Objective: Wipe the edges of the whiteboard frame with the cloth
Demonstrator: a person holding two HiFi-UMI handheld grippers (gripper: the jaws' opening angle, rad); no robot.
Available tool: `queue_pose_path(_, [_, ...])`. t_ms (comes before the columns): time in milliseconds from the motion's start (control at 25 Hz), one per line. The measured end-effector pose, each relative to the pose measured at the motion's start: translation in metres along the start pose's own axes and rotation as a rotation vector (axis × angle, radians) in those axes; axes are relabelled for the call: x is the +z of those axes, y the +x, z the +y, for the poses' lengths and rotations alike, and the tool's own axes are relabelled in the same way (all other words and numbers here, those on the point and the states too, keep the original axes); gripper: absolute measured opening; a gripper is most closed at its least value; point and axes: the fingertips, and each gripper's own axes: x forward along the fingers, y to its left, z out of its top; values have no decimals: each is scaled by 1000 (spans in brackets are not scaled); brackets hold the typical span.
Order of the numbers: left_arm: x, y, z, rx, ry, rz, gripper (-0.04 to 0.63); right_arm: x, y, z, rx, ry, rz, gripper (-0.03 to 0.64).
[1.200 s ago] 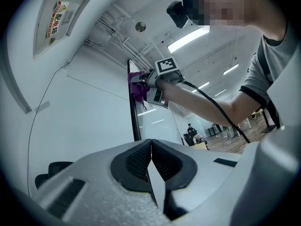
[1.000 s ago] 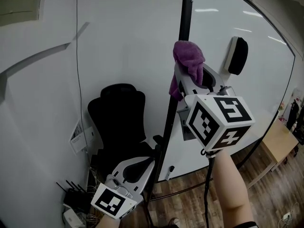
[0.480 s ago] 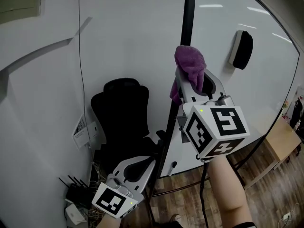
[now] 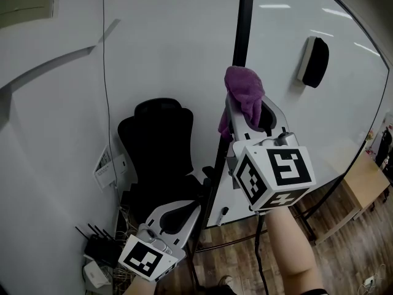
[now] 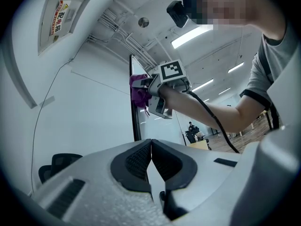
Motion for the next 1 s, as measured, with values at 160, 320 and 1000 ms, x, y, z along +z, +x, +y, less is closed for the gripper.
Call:
queue_pose_path(160, [-2,-1,0,6,11,-12,17,-8,-6,2,0,-1,7,109])
queue_pose_path(320, [-4,-2,0,6,0,-7,17,-16,-9,3,-2,-1,16,109])
queue_pose_path(1000, [-11,-12,2,26,-28,15,17,-58,-29,12,2,14,55,109])
